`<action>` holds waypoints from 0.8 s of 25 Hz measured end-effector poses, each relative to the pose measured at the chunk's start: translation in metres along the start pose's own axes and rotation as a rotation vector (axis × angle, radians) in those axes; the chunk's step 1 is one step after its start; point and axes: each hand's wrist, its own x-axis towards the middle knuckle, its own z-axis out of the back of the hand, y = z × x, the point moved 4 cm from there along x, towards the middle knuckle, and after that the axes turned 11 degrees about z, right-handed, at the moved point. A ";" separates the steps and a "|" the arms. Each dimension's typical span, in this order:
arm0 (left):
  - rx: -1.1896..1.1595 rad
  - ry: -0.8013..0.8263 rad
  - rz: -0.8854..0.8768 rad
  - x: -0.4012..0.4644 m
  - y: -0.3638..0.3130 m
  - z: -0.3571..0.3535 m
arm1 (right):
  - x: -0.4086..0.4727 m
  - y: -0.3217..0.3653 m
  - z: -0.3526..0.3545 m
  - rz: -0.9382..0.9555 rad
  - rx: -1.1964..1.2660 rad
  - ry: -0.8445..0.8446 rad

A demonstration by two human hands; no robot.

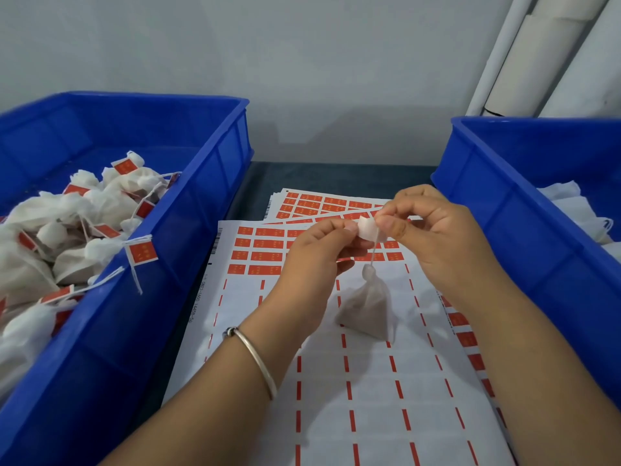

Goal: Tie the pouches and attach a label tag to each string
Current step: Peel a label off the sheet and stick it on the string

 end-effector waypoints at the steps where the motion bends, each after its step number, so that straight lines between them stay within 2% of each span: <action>1: 0.007 0.004 -0.006 0.000 0.000 0.000 | 0.000 -0.001 0.000 -0.007 0.006 0.006; 8: 0.031 0.032 -0.012 0.000 0.003 -0.003 | -0.002 -0.005 0.001 -0.051 0.018 0.006; 20: 0.004 0.113 -0.038 0.003 0.005 -0.005 | -0.001 -0.003 0.005 -0.048 -0.143 0.047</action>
